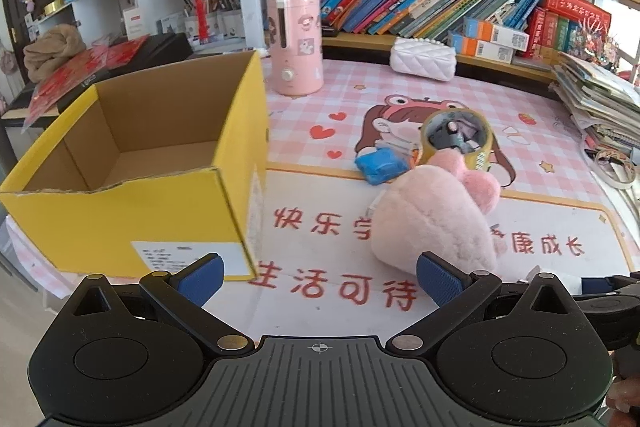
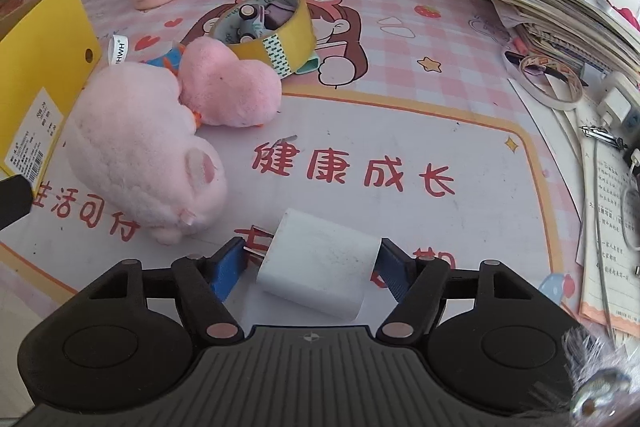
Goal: Organize objects
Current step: 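Grasp the white charger with the right tool while the left tool approaches the pink pig, then grasp the pink plush pig with the left tool and lift it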
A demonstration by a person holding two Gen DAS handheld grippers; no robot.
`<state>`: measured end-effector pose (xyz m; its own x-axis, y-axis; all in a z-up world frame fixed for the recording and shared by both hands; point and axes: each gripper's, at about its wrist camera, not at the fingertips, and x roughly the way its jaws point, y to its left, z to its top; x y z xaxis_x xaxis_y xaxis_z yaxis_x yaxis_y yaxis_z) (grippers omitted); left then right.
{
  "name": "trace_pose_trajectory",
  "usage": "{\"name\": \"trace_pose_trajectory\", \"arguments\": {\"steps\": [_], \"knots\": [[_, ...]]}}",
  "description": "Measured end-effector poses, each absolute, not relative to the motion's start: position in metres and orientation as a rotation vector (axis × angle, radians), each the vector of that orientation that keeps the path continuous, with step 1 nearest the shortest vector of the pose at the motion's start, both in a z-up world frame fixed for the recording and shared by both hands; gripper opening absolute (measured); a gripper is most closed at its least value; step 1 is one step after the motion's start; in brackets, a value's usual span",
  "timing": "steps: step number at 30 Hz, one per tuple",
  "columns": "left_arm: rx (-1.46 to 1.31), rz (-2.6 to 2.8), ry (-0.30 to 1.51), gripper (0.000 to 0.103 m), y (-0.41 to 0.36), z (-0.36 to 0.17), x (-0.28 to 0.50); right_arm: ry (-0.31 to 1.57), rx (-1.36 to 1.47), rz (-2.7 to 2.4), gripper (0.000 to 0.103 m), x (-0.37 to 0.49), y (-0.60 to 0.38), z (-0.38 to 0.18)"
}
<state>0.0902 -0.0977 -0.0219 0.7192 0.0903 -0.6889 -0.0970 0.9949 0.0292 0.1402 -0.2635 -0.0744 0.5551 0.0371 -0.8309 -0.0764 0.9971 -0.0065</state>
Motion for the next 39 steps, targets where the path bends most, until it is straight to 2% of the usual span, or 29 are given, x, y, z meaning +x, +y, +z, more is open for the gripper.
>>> {"name": "trace_pose_trajectory", "arguments": {"steps": [7,15,23,30,36,37,39], "knots": [[-0.03,0.045,0.748,0.103,-0.12,-0.022,0.104,0.867,-0.043,-0.044,0.067,0.136,-0.295,-0.052],[-0.061,0.005,0.831,0.103,-0.146,-0.041,0.134,0.78,-0.04,-0.094,0.067,0.132,-0.328,-0.034],[-0.088,0.051,0.877,0.101,-0.155,-0.058,0.152,0.753,-0.069,-0.088,0.067,0.129,-0.342,-0.03],[-0.064,0.027,0.869,0.083,-0.164,-0.057,0.151,0.758,-0.073,-0.085,0.067,0.129,-0.347,-0.031],[-0.082,0.009,0.811,0.06,-0.158,-0.04,0.139,0.748,-0.067,-0.06,0.067,0.127,-0.345,-0.029],[-0.083,0.005,0.81,0.047,-0.157,-0.039,0.138,0.747,-0.067,-0.054,0.067,0.127,-0.343,-0.029],[-0.1,0.006,0.813,0.045,-0.151,-0.038,0.136,0.746,-0.066,-0.042,0.067,0.127,-0.34,-0.029]]}}
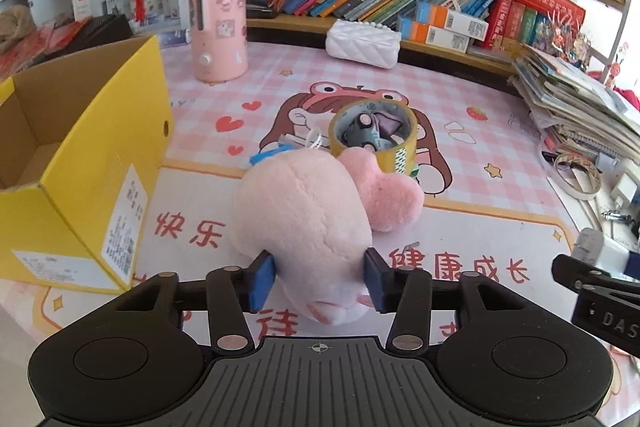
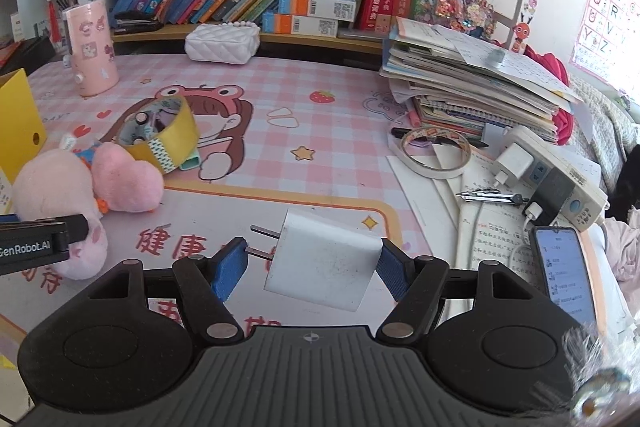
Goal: Organize objects
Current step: 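Grasp the pink plush pig with the left tool and lift it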
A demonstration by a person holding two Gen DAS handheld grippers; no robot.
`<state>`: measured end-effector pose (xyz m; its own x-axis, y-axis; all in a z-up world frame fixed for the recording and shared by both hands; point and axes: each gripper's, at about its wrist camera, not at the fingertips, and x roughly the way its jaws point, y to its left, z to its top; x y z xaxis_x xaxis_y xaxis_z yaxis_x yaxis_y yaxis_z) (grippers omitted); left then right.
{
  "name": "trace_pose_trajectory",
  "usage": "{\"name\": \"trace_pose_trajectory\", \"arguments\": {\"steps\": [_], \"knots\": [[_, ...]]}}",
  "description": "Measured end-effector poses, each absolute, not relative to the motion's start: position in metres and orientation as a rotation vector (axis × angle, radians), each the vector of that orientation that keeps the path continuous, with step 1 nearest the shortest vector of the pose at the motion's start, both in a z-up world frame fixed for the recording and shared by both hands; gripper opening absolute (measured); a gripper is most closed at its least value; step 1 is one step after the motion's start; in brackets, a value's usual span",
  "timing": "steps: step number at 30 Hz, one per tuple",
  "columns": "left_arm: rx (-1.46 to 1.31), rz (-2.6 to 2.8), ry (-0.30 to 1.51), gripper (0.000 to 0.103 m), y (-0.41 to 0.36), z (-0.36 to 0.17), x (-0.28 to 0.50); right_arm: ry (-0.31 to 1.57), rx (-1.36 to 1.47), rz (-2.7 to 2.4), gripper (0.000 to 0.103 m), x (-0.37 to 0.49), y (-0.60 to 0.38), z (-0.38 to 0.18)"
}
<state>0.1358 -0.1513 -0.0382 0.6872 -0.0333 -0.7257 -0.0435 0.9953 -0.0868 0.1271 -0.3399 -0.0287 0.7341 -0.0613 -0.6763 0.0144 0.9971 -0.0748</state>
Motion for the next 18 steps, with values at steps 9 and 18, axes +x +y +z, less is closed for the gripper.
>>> {"name": "trace_pose_trajectory", "arguments": {"steps": [9,18], "knots": [[-0.147,-0.003,0.855,0.087,-0.149,-0.049,0.139,0.751,-0.079,0.003,0.067,0.127,-0.329,-0.029],[-0.129,0.045,0.897,0.095,-0.155,-0.063,0.155,0.767,-0.072,-0.031,0.067,0.128,-0.342,-0.033]]}}
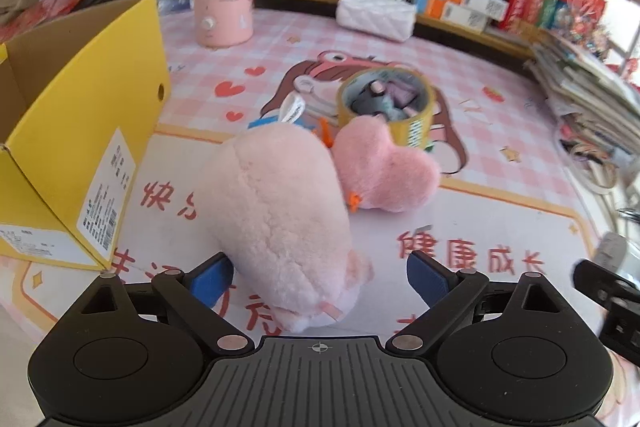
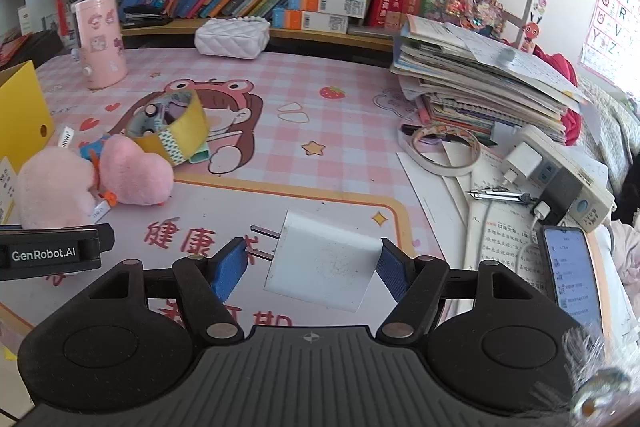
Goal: Organize objects
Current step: 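Grasp the pink plush pig with the left tool and lift it, then carry the pig and charger over the yellow box with both tools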
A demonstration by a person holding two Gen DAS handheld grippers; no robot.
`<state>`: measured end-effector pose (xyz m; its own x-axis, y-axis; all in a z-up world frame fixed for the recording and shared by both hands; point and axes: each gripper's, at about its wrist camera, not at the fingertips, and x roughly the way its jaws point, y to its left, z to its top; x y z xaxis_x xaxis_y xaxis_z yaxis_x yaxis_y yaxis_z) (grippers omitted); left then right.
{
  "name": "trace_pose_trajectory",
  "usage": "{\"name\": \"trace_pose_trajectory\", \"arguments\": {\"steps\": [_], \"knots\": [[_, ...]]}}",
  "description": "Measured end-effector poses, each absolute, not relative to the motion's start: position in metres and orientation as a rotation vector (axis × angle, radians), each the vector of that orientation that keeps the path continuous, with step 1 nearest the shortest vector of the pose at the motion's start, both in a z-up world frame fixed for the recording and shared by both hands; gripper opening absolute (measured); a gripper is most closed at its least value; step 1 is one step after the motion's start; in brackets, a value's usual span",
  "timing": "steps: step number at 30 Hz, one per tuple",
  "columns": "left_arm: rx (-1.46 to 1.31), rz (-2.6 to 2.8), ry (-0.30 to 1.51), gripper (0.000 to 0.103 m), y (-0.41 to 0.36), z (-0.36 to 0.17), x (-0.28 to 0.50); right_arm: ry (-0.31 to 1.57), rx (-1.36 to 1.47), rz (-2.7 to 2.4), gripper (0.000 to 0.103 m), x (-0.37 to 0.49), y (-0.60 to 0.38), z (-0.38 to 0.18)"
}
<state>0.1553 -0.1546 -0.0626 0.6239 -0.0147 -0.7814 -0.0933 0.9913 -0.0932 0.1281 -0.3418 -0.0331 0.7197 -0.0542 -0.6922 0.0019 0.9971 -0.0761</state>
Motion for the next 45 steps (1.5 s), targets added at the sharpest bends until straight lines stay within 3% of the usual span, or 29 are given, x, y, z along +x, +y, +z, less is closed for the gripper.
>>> {"name": "trace_pose_trajectory", "arguments": {"steps": [3,4,5,11,20,45], "knots": [[-0.14,0.079,0.9,0.092,-0.15,-0.066,0.163,0.774,-0.074,-0.03,0.067,0.13,-0.344,-0.035],[-0.134,0.093,0.9,0.084,-0.149,-0.067,0.165,0.775,-0.075,-0.029,0.067,0.131,-0.345,-0.036],[-0.128,0.096,0.902,0.066,-0.148,-0.067,0.167,0.777,-0.076,-0.029,0.067,0.132,-0.345,-0.036],[-0.133,0.062,0.879,0.049,-0.142,-0.051,0.162,0.779,-0.069,-0.026,0.067,0.138,-0.346,-0.036],[-0.142,0.002,0.658,0.048,-0.127,0.0,0.121,0.78,-0.059,0.074,0.067,0.144,-0.317,-0.037],[-0.192,-0.081,0.652,0.048,-0.004,0.006,0.036,0.727,-0.113,0.123,0.067,0.069,-0.185,-0.011]]}}
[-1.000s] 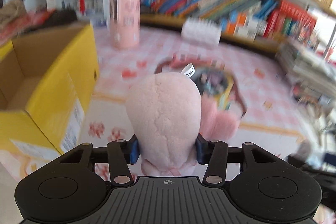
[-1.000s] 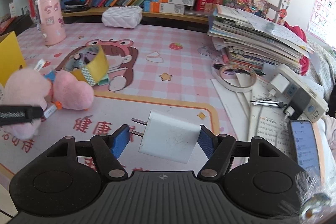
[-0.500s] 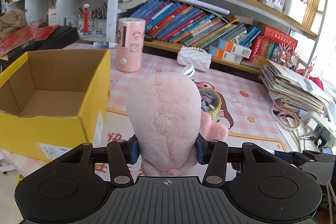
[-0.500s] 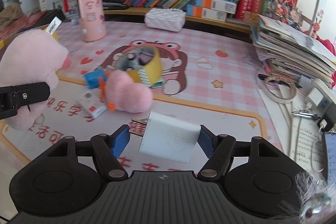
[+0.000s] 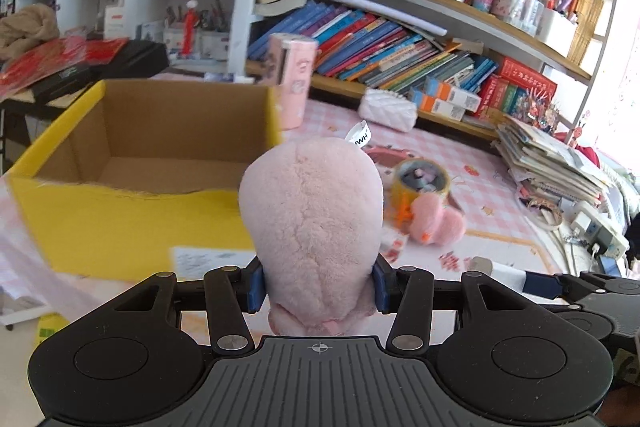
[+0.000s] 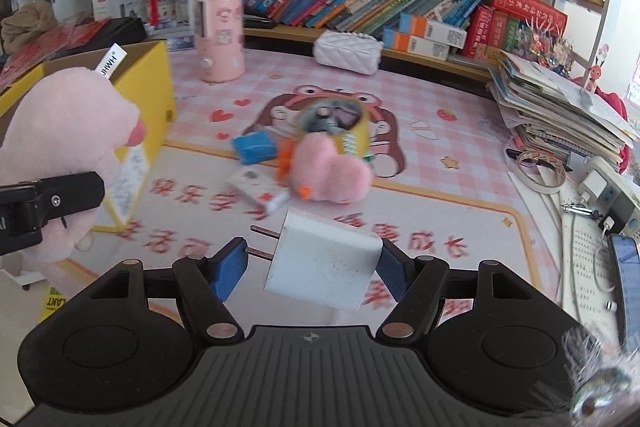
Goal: Organize objects
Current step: 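Carry the pig and charger over the yellow box with both tools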
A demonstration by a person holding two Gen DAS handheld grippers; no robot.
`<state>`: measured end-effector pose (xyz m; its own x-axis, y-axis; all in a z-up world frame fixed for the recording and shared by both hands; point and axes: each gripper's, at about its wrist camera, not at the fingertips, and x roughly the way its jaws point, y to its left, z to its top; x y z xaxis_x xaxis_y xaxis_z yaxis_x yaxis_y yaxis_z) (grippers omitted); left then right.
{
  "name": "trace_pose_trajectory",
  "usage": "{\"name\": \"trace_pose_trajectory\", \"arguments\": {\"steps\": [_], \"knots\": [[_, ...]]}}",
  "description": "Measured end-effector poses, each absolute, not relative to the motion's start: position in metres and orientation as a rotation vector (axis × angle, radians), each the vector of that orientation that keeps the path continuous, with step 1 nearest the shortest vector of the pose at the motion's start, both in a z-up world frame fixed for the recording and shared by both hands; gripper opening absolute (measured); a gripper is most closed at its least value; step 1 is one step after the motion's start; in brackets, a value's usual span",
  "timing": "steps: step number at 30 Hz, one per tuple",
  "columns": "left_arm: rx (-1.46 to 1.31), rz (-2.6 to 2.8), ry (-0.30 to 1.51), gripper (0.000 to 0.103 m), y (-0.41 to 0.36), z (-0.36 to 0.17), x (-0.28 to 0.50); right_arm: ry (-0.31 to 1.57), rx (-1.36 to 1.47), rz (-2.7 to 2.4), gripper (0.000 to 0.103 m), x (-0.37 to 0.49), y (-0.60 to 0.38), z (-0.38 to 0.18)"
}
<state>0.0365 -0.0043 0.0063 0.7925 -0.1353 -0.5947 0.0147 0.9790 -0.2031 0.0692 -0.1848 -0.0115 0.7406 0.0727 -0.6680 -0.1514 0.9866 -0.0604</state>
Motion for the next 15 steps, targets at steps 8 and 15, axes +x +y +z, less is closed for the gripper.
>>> {"name": "trace_pose_trajectory", "arguments": {"steps": [8,15], "knots": [[-0.213,-0.044,0.717,0.048,0.068,-0.003,0.002,0.731,-0.124,0.155,0.067,0.029,-0.112,-0.01],[-0.225,0.005,0.736,0.048,0.118,-0.007,-0.026,0.739,-0.124,0.203,0.067,0.002,-0.058,-0.015]]}}
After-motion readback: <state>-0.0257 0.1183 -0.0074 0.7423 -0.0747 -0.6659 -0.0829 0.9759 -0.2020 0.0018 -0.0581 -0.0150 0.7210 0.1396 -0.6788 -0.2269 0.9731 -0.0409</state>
